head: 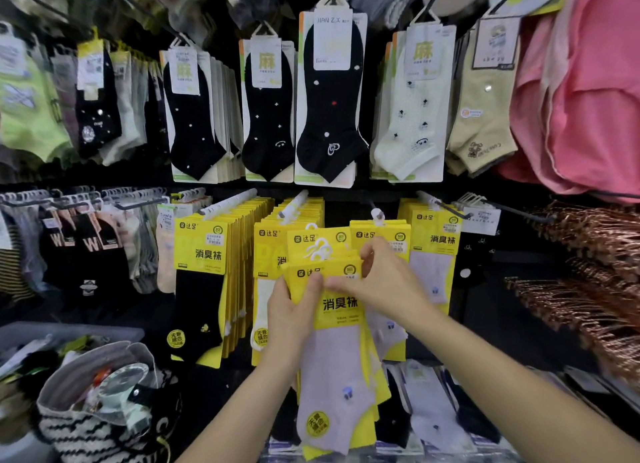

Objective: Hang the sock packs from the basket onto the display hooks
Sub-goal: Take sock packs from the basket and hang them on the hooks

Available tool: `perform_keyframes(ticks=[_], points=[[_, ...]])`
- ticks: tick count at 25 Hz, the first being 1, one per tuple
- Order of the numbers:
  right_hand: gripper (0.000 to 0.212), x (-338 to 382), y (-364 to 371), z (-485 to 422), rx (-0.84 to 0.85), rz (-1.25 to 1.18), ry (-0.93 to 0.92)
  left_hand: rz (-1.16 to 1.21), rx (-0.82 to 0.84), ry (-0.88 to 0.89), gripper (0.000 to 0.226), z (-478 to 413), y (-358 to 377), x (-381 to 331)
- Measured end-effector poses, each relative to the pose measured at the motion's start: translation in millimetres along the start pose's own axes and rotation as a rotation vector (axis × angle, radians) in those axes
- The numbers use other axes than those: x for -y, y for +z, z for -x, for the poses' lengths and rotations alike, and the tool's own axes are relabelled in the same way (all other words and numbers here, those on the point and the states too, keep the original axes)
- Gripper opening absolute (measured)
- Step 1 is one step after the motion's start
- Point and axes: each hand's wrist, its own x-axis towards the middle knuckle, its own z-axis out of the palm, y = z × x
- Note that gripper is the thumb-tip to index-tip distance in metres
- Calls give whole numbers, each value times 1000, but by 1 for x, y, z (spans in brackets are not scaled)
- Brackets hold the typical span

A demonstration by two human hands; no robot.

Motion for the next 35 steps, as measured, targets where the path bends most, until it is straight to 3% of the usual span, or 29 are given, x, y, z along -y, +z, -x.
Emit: perform_keyframes(ticks=[4, 8, 14, 19, 24, 35], points=[[42, -15, -13, -5, -5, -163, 43, 143, 61, -123, 18, 3, 10, 0], [16, -29, -21, 1, 35, -369, 37, 127, 98, -87, 17, 5, 19, 0], [9, -45, -34, -6, -101, -645, 161, 31, 66, -41, 13, 2, 16, 0], [18, -42, -51, -32, -204, -613, 198, 46, 1, -102, 5, 1, -8, 4], [11, -36, -45, -51, -204, -427, 174, 33, -10, -78, 25, -1, -24, 5], [25, -44, -37, -46, -259, -178, 188, 24, 3, -60, 5, -1, -20, -3]])
